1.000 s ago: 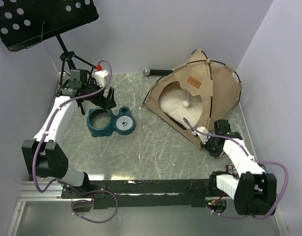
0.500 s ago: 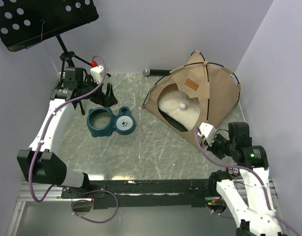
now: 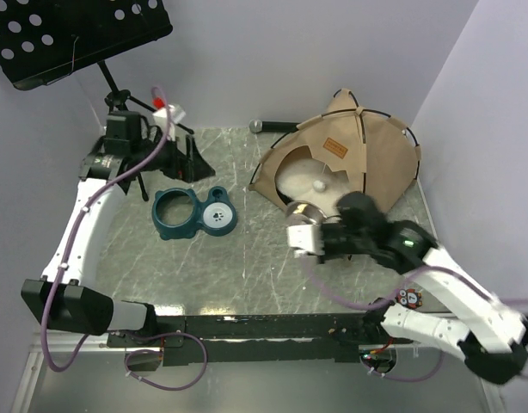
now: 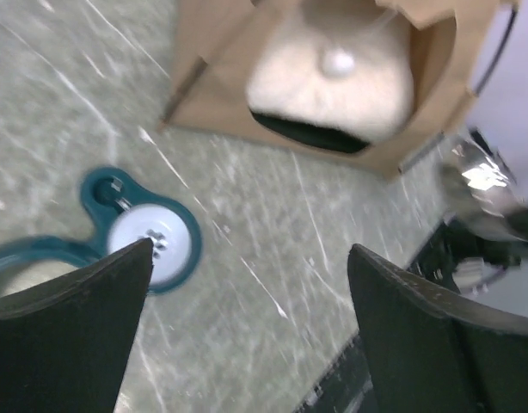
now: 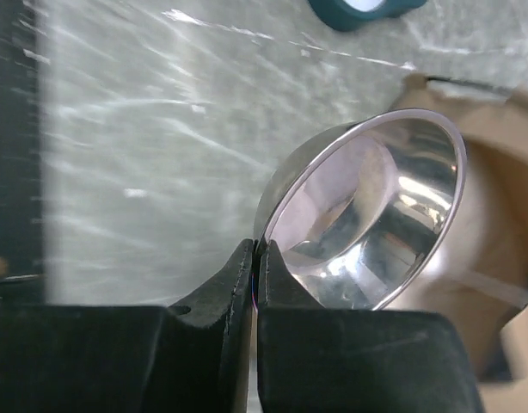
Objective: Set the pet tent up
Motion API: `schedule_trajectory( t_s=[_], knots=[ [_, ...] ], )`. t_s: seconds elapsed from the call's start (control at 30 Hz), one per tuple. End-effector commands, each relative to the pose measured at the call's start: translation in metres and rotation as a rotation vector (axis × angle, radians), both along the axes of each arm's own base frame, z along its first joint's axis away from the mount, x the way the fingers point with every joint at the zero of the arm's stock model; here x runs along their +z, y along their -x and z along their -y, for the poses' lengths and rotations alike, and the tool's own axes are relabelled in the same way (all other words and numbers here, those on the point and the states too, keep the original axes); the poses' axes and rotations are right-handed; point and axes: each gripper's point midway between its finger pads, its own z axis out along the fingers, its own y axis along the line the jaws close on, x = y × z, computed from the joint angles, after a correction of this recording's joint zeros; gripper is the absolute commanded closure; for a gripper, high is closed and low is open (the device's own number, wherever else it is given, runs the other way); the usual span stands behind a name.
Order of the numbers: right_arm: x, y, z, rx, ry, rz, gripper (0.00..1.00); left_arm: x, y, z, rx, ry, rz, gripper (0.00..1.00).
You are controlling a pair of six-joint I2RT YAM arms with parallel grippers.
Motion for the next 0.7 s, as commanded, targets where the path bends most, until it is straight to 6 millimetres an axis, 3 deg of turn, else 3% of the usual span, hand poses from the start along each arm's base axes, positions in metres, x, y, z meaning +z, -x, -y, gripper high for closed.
schedule_trajectory(
  t_s=[0.0, 0.07, 0.2, 0.33, 0.47, 0.57, 0.63, 0.67],
  knots=[
    [0.011, -0.057, -0.036, 0.015, 0.109, 0.389, 1.0, -0.026, 0.043, 0.035, -0.161, -0.053, -0.095, 0.08],
    [0.016, -0.062, -0.054, 0.063, 0.118, 0.49, 1.0, -0.039, 0.053, 0.048, -0.197, -0.088, -0.093, 0.09],
    [0.015, -0.06, -0.087, 0.112, 0.146, 0.533, 1.0, -0.051, 0.062, 0.069, -0.265, -0.115, -0.109, 0.11],
    [0.015, -0.055, -0.11, 0.161, 0.149, 0.561, 1.0, -0.061, 0.065, 0.087, -0.302, -0.143, -0.1, 0.13],
    [0.01, -0.047, -0.123, 0.201, 0.166, 0.561, 1.0, -0.074, 0.066, 0.095, -0.32, -0.172, -0.114, 0.22],
    [0.015, -0.047, -0.129, 0.202, 0.153, 0.583, 1.0, -0.088, 0.066, 0.093, -0.312, -0.195, -0.139, 0.43],
    [0.018, -0.049, -0.132, 0.195, 0.15, 0.592, 1.0, -0.097, 0.069, 0.092, -0.309, -0.212, -0.166, 0.67],
    [0.019, -0.049, -0.132, 0.192, 0.146, 0.592, 1.0, -0.099, 0.07, 0.091, -0.309, -0.216, -0.174, 0.89]
  ],
)
